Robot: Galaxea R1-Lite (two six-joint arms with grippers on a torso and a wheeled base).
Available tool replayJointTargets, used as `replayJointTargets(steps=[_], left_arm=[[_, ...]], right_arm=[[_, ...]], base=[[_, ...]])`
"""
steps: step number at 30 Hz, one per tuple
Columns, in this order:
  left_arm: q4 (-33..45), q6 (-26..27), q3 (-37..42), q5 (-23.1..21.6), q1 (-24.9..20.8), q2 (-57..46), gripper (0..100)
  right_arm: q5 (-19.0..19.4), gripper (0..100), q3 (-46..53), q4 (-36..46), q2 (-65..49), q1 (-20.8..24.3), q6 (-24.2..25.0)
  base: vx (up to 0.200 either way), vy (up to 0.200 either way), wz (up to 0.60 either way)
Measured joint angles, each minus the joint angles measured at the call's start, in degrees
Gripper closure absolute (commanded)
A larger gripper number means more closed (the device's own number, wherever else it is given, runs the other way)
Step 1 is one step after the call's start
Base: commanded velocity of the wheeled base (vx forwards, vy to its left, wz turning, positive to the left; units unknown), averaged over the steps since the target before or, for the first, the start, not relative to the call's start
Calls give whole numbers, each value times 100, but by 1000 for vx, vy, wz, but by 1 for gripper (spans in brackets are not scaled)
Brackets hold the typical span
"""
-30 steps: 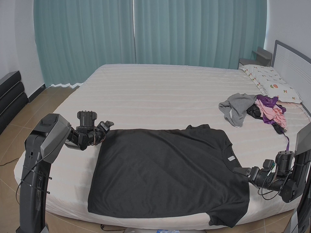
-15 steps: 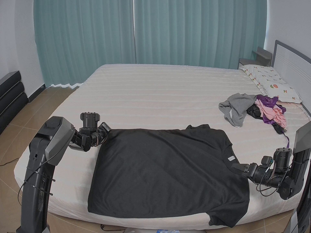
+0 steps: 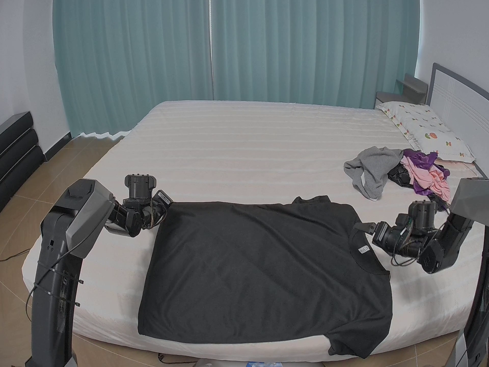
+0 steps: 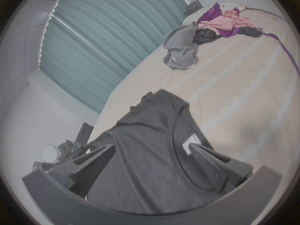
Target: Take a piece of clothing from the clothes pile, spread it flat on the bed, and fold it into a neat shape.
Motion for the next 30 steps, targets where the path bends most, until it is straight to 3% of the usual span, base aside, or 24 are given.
replayJointTargets(steps=[14, 25, 26, 30], left_arm=[[6, -224, 474, -30, -22, -339, 100], [-5, -252, 708, -35, -22, -480, 100], [-7, -252, 714, -38, -22, -486, 100], [-7, -252, 731, -35, -28, -507, 100]], right_arm=[[-456, 0, -3356, 2165, 1073, 10, -66], [-602, 0, -4931, 2712, 2002, 22, -93], [-635, 100, -5035, 2734, 2069, 27, -95], [-725, 100, -5305, 2882, 2281, 57, -93]], base=[[0, 0, 0], [0, 0, 0], [0, 0, 0], [0, 0, 0]])
